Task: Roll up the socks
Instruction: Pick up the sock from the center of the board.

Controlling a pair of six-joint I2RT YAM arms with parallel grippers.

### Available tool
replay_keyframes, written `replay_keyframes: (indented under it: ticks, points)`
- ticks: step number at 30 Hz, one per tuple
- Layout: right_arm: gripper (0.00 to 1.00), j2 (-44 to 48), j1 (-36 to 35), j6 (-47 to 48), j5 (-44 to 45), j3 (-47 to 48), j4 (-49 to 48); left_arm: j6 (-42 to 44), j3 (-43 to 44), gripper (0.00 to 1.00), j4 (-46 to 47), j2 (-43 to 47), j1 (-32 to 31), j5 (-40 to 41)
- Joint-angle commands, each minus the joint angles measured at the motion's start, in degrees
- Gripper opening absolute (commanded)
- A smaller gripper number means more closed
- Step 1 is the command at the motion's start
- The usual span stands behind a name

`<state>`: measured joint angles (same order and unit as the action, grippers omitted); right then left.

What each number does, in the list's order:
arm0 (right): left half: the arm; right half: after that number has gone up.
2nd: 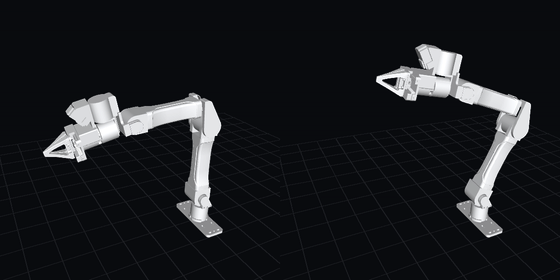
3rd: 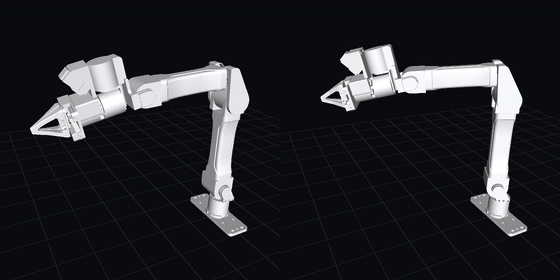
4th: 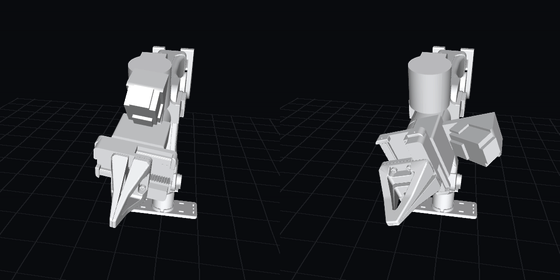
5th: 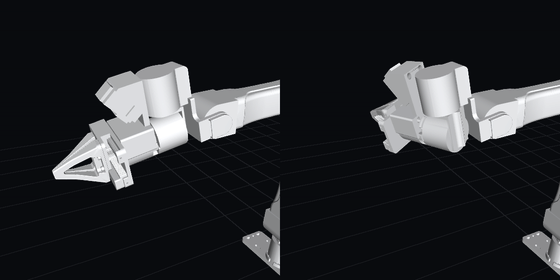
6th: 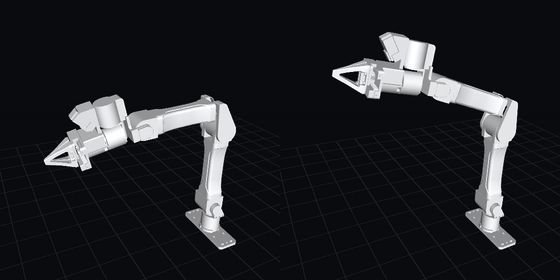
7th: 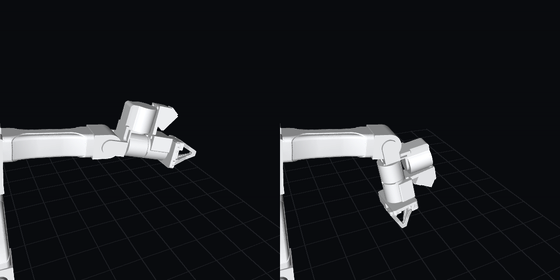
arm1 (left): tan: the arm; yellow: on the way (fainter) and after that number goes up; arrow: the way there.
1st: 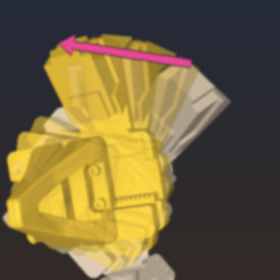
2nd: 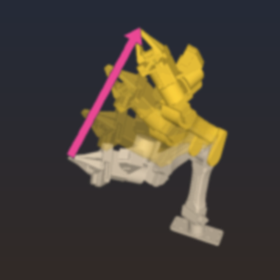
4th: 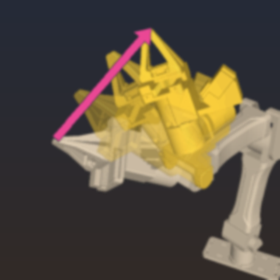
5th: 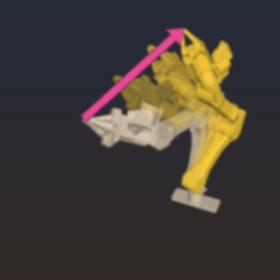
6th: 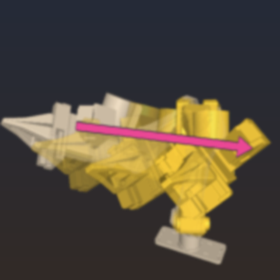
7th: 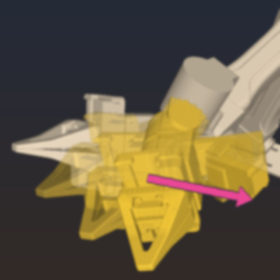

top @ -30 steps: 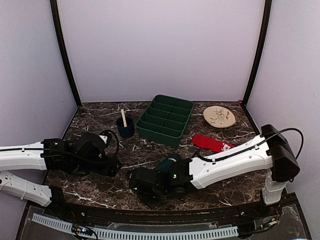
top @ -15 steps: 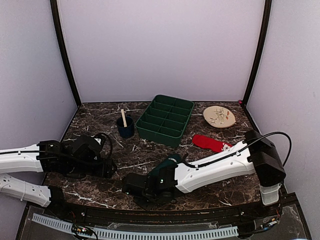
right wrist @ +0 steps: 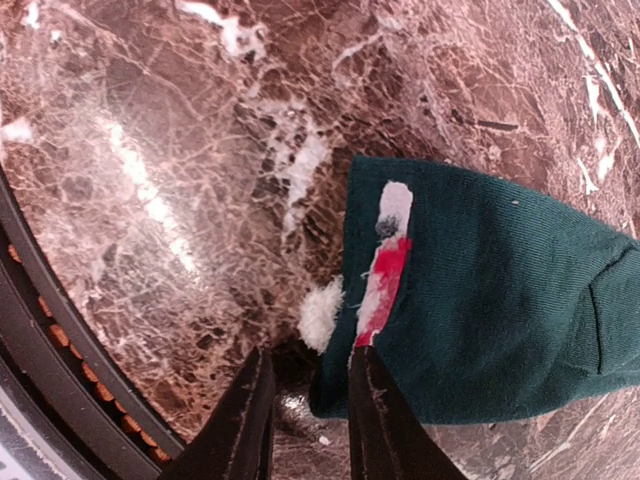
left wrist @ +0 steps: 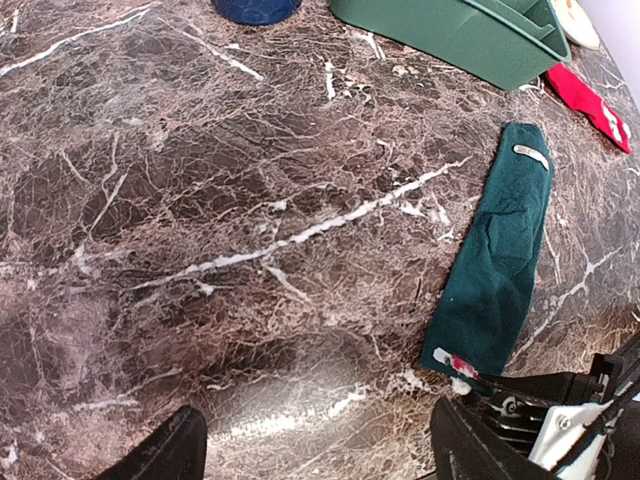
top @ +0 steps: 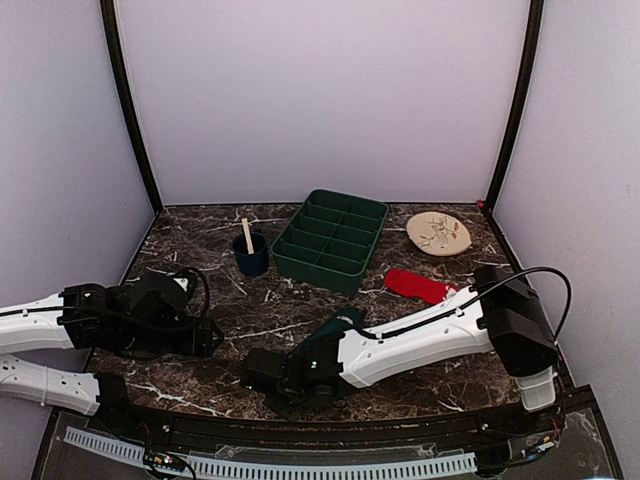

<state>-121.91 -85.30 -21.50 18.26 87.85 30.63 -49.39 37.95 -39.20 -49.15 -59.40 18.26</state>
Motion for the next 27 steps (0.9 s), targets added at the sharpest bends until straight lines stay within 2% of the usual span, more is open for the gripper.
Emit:
replay_keyframes:
  ticks: [1,5,11,13,20,23,27]
  points:
    - [0.23,-0.9,0.4,0.0,1.2,0.4,0.7,-1.2,-1.7,0.8,-2.5,1.6,0.2,1.1]
    - [0.15,-1.3,0.9,-0.5,1.2,0.0,0.9,-1.2,-2.1,0.8,-2.4,1.8,0.2,1.1]
    - [0.13,-1.5,1.2,-1.1,2.6,-1.1,1.4,-1.0,-2.1,0.8,-2.3,1.8,0.3,1.6]
    - [0.14,-1.7,1.2,-0.9,2.9,-1.0,1.6,-0.9,-2.1,0.8,-2.1,1.9,0.3,1.6]
    - [0.3,-1.7,1.2,0.1,4.6,-1.3,3.2,-1.0,-2.1,0.8,-1.9,2.6,0.3,1.9]
    - [0.3,-1.9,1.2,0.3,4.9,-1.7,3.4,-1.2,-2.3,0.8,-1.9,2.9,0.3,2.0]
    - [0.22,-1.7,1.3,0.4,5.7,-2.7,3.0,-1.5,-2.5,0.8,-2.0,3.2,0.3,2.1]
